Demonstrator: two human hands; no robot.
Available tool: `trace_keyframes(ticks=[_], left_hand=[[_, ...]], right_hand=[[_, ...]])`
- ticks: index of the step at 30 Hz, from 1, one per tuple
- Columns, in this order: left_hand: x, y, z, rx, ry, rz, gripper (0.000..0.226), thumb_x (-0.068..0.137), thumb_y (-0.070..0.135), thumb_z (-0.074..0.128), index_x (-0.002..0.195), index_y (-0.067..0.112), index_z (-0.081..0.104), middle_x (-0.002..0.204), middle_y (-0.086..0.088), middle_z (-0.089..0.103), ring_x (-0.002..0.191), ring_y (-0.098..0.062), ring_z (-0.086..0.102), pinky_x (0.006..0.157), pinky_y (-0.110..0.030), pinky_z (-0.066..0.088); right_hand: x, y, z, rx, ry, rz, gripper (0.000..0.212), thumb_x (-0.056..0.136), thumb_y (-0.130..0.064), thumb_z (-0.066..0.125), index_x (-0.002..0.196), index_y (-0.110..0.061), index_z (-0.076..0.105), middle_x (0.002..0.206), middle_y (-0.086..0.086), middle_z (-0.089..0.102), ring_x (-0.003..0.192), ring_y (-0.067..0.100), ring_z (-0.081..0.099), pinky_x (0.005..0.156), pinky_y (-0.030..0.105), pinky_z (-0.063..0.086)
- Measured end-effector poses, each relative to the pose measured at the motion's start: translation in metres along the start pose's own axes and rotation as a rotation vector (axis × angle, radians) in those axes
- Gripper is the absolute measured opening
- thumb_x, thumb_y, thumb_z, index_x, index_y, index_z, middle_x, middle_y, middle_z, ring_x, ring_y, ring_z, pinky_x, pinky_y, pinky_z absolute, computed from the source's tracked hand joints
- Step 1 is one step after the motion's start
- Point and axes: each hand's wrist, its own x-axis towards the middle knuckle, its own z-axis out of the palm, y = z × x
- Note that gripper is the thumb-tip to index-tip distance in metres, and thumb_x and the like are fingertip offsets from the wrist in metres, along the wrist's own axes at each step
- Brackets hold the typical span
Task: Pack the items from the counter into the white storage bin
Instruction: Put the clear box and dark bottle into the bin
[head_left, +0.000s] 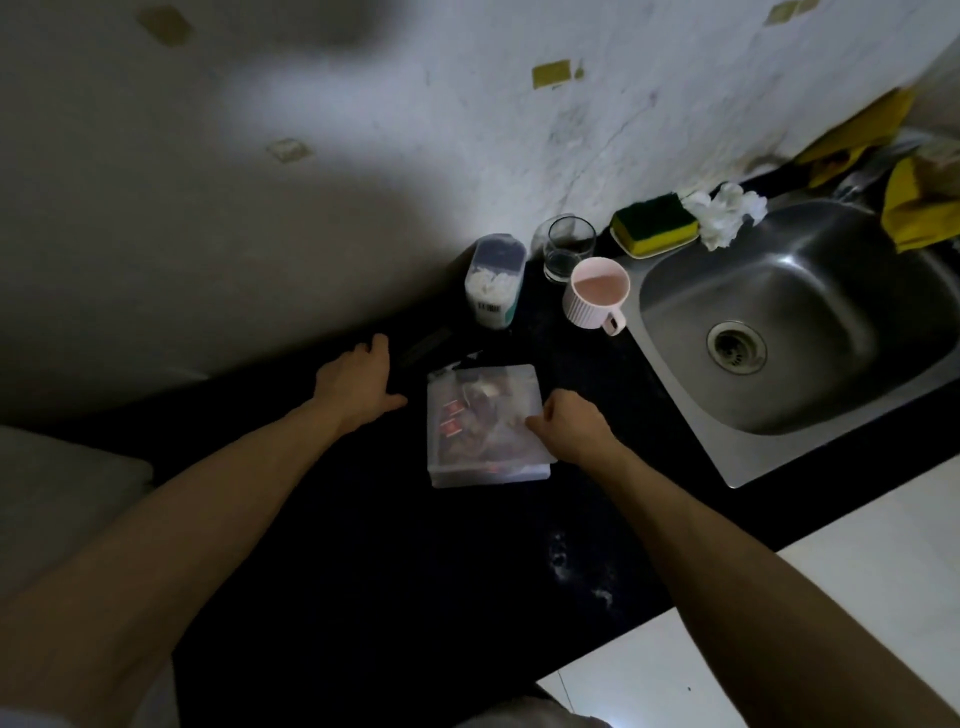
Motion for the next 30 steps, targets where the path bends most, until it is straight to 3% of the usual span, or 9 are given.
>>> trace_keyframes(ticks=[5,8,16,20,24,27,30], left_hand=[[-0.009,0.000,0.006,-0.010,0.015,-0.028,0.087,0.072,0.059,0.075,0.129,0.010,0.034,0.119,-0.017,0.058,0.100,-0.033,0.062,0.071,-0.039,0.052],[-0.015,-0.003,0.010,-0.054,-0.004,-0.044,0.088,0.069,0.062,0.076,0.126,0.010,0.035,0.118,-0.016,0.059,0.099,-0.032,0.063,0.070,-0.037,0.051],[-0.039,-0.012,0.004,-0.122,-0.002,-0.089,0.091,0.069,0.068,0.073,0.130,0.010,0.039,0.118,-0.012,0.061,0.098,-0.028,0.063,0.067,-0.032,0.048],[-0.051,-0.019,-0.008,-0.084,-0.003,-0.092,0.082,0.071,0.068,0.071,0.122,0.011,0.042,0.109,-0.010,0.063,0.088,-0.026,0.064,0.062,-0.031,0.047],[-0.066,-0.025,-0.020,-0.054,0.034,-0.078,0.072,0.074,0.066,0.069,0.113,0.011,0.043,0.108,-0.012,0.064,0.091,-0.030,0.064,0.063,-0.032,0.045],[-0.081,-0.030,-0.031,-0.055,0.052,-0.065,0.067,0.076,0.067,0.066,0.108,0.014,0.043,0.107,-0.011,0.064,0.087,-0.029,0.063,0.061,-0.031,0.043],[-0.100,-0.038,-0.045,-0.072,0.120,-0.089,0.069,0.076,0.069,0.064,0.111,0.013,0.046,0.112,-0.013,0.063,0.096,-0.032,0.064,0.065,-0.032,0.043]], right_hand=[[-0.006,0.002,0.001,-0.023,-0.009,-0.031,0.025,0.093,-0.032,0.059,0.098,-0.009,0.052,0.098,0.009,0.056,0.089,0.026,0.059,0.071,0.033,0.044],[-0.010,0.003,0.003,-0.007,-0.005,-0.020,0.033,0.094,-0.033,0.059,0.109,-0.004,0.057,0.104,0.011,0.060,0.099,0.029,0.062,0.079,0.038,0.051],[-0.027,-0.008,-0.001,0.032,-0.007,-0.015,0.018,0.093,-0.027,0.055,0.096,-0.010,0.051,0.090,0.006,0.054,0.080,0.023,0.056,0.060,0.030,0.041],[-0.044,-0.015,-0.010,0.056,0.043,-0.016,0.012,0.089,-0.020,0.053,0.094,-0.010,0.054,0.080,0.002,0.052,0.081,0.025,0.057,0.066,0.029,0.042],[-0.066,-0.018,-0.017,0.047,0.099,-0.032,0.010,0.088,-0.018,0.051,0.095,-0.013,0.055,0.086,0.003,0.055,0.084,0.026,0.059,0.069,0.030,0.043],[-0.084,-0.020,-0.021,0.059,0.138,-0.050,0.009,0.087,-0.017,0.049,0.093,-0.014,0.055,0.085,0.003,0.056,0.083,0.025,0.059,0.067,0.030,0.044],[-0.100,-0.029,-0.024,0.043,0.172,-0.095,0.007,0.086,-0.016,0.049,0.090,-0.013,0.054,0.085,0.003,0.055,0.077,0.021,0.055,0.063,0.030,0.043]])
